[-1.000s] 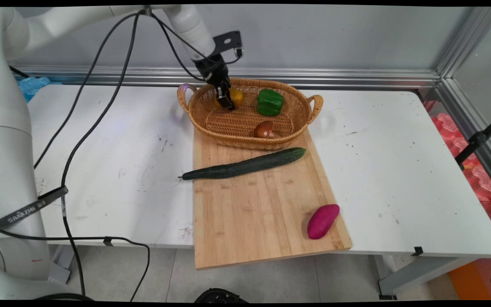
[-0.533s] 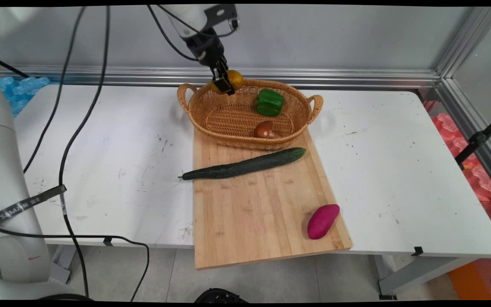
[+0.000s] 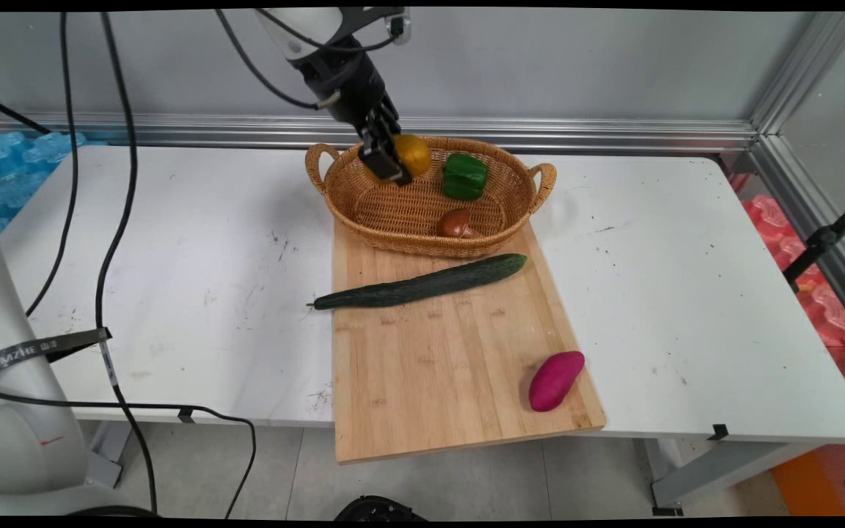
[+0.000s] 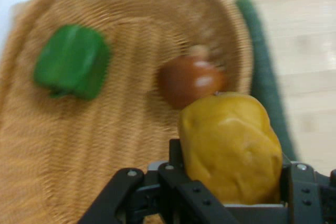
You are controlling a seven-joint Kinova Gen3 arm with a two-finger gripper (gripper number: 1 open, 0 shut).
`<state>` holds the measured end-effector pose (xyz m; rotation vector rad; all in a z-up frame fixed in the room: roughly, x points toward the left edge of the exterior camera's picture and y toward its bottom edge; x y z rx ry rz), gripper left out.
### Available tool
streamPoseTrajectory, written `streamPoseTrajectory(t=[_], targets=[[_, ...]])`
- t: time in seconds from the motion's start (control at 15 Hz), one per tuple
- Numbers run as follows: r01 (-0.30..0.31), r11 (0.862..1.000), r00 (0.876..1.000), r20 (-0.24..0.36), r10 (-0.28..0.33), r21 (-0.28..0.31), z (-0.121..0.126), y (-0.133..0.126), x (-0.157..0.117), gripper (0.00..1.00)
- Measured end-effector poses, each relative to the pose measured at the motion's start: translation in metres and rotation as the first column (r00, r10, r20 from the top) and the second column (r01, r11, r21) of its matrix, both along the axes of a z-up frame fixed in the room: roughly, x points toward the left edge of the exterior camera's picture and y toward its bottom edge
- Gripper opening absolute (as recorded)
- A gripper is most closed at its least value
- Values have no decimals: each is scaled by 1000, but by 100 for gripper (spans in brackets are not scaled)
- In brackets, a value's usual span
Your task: Place the picked object on the cutting board
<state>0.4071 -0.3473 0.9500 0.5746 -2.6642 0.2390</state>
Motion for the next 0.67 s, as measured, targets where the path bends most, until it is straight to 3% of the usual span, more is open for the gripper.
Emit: streamPoseTrajectory(t=[0.33,0.67], targets=[[129,992,992,-12,-129,14,-3,36,-32,0],[252,968,968,-5,-252,10,-27,46,-62,0]])
